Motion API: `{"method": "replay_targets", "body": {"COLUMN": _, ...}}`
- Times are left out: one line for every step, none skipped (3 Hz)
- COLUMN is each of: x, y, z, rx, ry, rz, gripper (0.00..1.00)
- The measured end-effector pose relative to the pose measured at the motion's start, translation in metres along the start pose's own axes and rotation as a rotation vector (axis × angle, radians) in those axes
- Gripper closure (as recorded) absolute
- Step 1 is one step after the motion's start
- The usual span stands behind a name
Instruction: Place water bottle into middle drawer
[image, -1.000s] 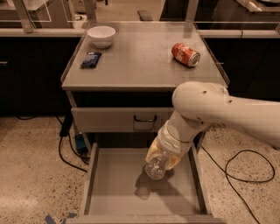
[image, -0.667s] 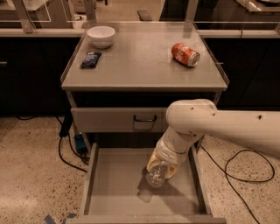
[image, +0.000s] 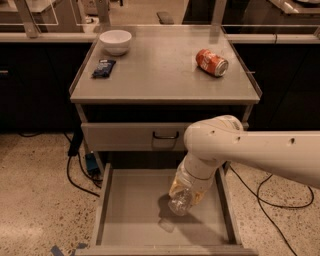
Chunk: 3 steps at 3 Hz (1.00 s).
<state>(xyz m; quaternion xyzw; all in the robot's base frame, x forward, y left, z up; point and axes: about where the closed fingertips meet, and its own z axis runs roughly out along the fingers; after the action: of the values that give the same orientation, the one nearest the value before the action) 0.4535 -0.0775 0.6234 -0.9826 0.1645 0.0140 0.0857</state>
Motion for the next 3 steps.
{"method": "replay_targets", "body": {"x": 0.016, "y": 0.001, "z": 0.039, "rx": -0.040, "ry": 0.026, "rz": -0.009, "gripper": 1.00}}
{"method": "replay_targets", "body": {"x": 0.028, "y": 0.000, "z": 0.093, "rx": -0.052, "ry": -0.031, "rz": -0.034, "gripper": 1.00}}
{"method": "replay_targets", "body": {"x": 0.028, "y": 0.003, "z": 0.159, "rx": -0.044, "ry": -0.108, "rz": -0.041, "gripper": 1.00}}
